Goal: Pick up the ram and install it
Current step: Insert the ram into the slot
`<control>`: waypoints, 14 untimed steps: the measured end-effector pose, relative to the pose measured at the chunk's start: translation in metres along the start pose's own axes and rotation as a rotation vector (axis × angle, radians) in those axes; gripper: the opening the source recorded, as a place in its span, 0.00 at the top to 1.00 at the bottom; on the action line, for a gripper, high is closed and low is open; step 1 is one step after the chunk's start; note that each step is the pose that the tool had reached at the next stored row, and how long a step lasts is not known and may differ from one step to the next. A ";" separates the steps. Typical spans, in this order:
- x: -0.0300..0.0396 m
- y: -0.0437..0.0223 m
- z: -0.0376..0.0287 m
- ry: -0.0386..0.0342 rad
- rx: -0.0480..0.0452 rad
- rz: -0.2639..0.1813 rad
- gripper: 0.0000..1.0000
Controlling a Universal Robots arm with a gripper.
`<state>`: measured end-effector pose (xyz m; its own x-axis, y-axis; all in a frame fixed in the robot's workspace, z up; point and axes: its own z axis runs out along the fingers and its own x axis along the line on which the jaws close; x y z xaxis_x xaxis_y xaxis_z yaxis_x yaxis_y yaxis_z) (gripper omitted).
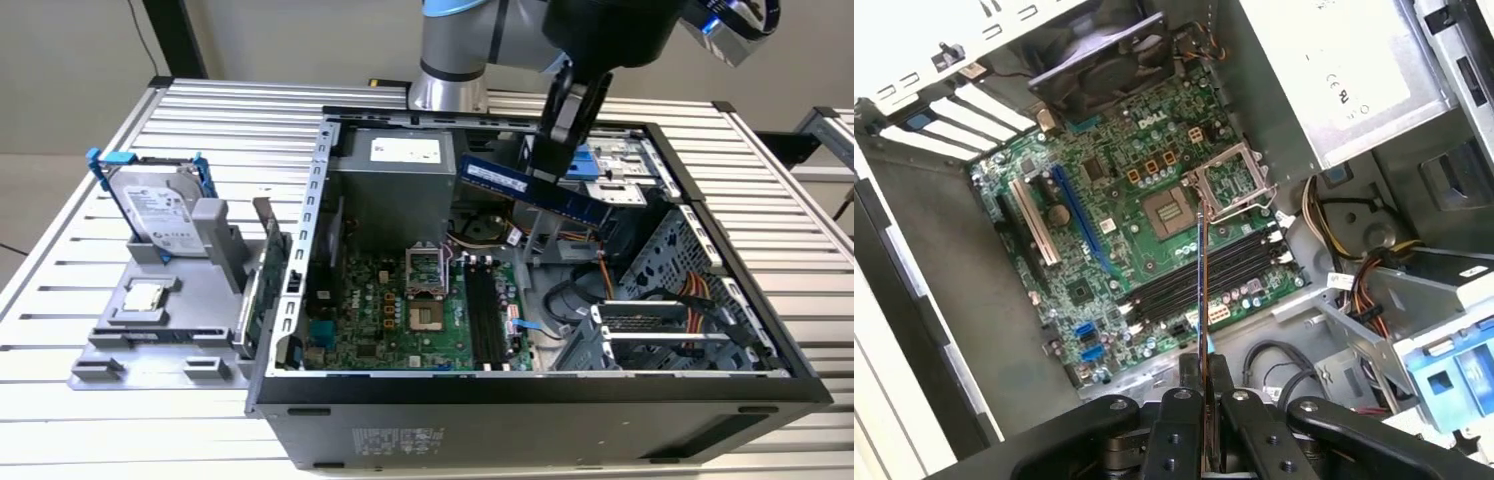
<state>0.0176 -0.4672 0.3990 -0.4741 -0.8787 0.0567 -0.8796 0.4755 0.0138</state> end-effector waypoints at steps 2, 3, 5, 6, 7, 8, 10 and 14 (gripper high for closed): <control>0.0000 0.0000 0.0000 -0.0002 -0.0009 0.015 1.00; 0.0000 0.0000 0.0000 -0.0004 -0.0014 0.024 1.00; 0.0000 0.0000 0.0000 -0.0006 -0.0023 0.039 1.00; 0.0000 0.0000 0.0000 -0.0007 -0.0027 0.047 1.00; 0.0000 0.0000 0.0000 -0.0008 -0.0032 0.055 1.00; 0.0000 0.0000 0.0000 -0.0009 -0.0036 0.063 1.00; 0.0000 0.0000 0.0000 -0.0011 -0.0044 0.078 1.00; 0.0000 0.0000 0.0000 -0.0014 -0.0058 0.101 1.00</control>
<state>0.0176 -0.4672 0.3990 -0.5606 -0.8261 0.0567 -0.8270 0.5621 0.0138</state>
